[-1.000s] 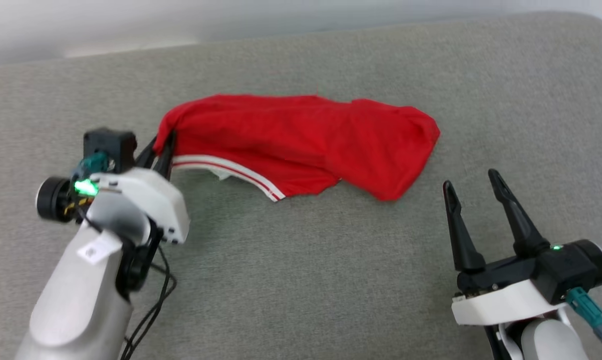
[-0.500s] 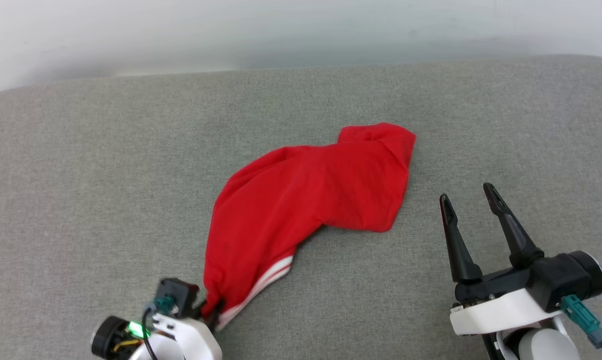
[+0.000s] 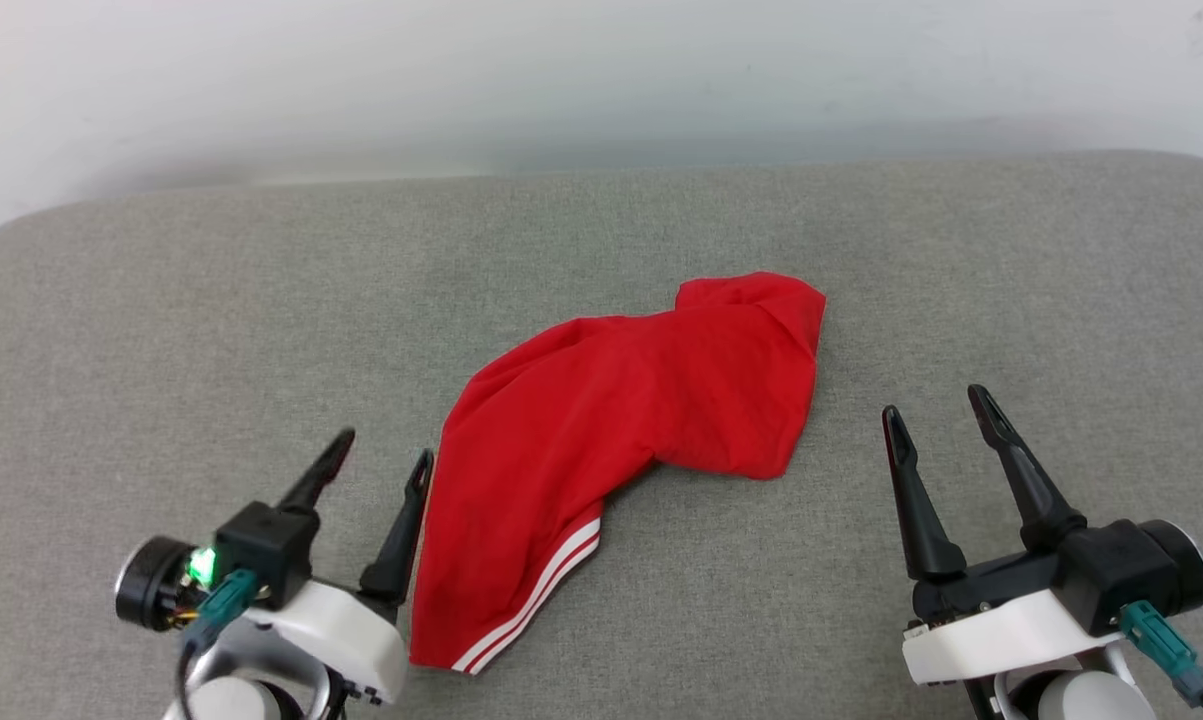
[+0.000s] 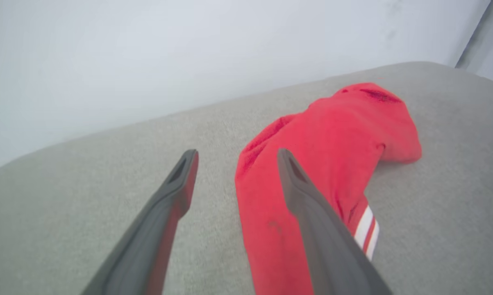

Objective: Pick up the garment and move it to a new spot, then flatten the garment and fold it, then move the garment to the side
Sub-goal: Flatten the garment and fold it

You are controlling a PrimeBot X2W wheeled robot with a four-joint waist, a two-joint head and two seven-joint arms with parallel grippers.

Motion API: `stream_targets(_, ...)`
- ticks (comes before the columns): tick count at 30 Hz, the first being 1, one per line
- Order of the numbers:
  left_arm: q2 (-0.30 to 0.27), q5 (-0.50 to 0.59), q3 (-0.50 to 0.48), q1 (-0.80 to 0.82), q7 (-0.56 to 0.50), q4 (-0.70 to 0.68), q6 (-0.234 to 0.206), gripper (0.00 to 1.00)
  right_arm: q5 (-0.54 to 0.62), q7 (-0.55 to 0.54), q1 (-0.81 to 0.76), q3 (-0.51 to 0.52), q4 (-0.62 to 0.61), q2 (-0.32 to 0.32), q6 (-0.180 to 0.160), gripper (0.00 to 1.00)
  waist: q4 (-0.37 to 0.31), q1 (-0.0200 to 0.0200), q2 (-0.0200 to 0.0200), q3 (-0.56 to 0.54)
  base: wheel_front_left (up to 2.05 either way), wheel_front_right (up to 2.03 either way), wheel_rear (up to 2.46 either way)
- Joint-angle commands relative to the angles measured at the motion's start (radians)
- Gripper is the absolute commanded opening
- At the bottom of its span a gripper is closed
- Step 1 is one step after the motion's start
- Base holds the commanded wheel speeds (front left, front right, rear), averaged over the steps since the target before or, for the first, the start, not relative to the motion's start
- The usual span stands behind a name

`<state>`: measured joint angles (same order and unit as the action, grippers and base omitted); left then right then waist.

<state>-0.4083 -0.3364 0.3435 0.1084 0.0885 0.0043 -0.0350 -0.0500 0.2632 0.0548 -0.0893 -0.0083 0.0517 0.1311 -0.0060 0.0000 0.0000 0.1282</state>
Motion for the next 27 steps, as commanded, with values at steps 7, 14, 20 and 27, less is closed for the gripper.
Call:
stream_targets(7,0.017,0.051,-0.051,-0.019,0.170,-0.040,-0.035,1.00,0.009,0.002,-0.016,0.004,-0.004,-0.003,-0.001,1.00,-0.004,0.0000,0.0000,-0.018,0.00,0.00,0.00)
stream_targets(14,0.063,0.138,-0.082,-0.053,0.176,-0.136,-0.028,1.00,0.011,-0.012,-0.020,0.020,0.022,0.000,-0.001,1.00,0.024,0.0000,0.0000,0.010,0.00,0.00,0.00)
stream_targets(20,0.110,0.173,-0.089,-0.034,0.177,-0.140,0.006,1.00,-0.073,-0.302,0.077,-0.028,0.034,0.112,-0.001,1.00,0.067,0.0000,0.0000,0.058,0.00,0.00,0.00)
stream_targets(27,0.165,0.201,-0.087,-0.001,0.177,-0.121,0.050,1.00,-0.225,-0.782,0.231,-0.093,0.044,0.245,0.000,1.00,0.130,0.0000,0.0000,0.116,0.00,0.00,0.00)
